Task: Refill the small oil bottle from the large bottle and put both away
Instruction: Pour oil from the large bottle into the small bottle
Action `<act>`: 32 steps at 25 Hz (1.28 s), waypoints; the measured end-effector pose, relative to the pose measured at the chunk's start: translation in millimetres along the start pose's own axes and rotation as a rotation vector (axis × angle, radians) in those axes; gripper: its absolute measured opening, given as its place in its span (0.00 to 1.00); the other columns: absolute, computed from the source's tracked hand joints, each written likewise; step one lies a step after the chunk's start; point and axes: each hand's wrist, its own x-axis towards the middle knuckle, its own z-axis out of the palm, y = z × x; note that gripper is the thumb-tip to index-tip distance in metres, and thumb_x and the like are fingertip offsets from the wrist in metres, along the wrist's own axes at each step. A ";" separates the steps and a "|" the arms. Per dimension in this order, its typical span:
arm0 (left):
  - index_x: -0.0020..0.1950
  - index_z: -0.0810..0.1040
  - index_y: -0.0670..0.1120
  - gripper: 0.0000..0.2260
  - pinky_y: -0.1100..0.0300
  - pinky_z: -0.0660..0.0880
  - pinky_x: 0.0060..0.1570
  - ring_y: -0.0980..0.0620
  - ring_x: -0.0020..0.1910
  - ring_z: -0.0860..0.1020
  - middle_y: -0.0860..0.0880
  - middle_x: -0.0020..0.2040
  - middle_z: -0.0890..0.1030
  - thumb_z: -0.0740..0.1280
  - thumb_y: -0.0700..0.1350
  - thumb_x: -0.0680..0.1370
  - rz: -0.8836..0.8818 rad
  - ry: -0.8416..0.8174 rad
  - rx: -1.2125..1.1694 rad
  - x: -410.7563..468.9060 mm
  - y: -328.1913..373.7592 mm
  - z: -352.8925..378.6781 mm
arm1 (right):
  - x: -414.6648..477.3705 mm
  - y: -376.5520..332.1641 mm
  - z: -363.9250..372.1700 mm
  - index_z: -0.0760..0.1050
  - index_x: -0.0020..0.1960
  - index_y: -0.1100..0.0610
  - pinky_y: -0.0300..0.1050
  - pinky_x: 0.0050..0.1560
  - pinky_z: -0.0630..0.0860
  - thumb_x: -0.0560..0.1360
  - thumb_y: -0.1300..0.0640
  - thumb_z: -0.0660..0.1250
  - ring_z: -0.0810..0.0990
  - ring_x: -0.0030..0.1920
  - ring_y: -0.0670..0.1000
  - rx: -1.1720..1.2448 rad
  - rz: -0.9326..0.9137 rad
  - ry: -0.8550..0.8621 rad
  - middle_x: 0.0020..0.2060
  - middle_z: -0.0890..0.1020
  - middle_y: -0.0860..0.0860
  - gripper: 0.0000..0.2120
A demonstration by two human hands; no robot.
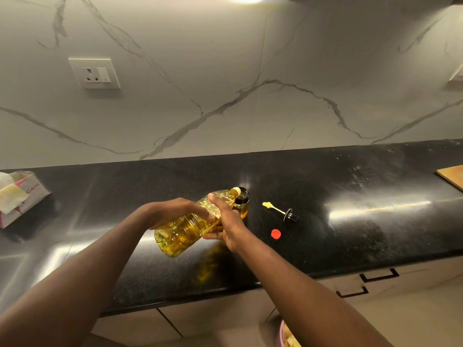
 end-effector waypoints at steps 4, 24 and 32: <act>0.64 0.76 0.53 0.30 0.46 0.82 0.59 0.43 0.55 0.85 0.44 0.58 0.84 0.76 0.65 0.68 0.001 0.003 0.001 3.3 -3.2 -0.6 | -1.3 -0.3 -0.1 0.67 0.64 0.48 0.53 0.42 0.87 0.71 0.34 0.75 0.84 0.48 0.56 -0.003 -0.001 -0.008 0.48 0.79 0.52 0.31; 0.60 0.77 0.55 0.29 0.48 0.82 0.56 0.44 0.55 0.85 0.46 0.57 0.84 0.76 0.67 0.64 0.041 -0.013 -0.032 4.5 -6.7 1.3 | -3.5 0.0 2.5 0.65 0.76 0.52 0.54 0.44 0.87 0.70 0.34 0.76 0.85 0.51 0.58 -0.012 -0.004 0.013 0.57 0.80 0.56 0.43; 0.60 0.78 0.56 0.36 0.51 0.83 0.50 0.46 0.52 0.87 0.47 0.55 0.86 0.78 0.70 0.57 0.038 -0.005 -0.038 10.4 -12.0 1.2 | -0.2 3.7 1.0 0.65 0.77 0.53 0.54 0.44 0.87 0.69 0.33 0.76 0.86 0.52 0.59 -0.012 -0.008 0.012 0.62 0.80 0.58 0.45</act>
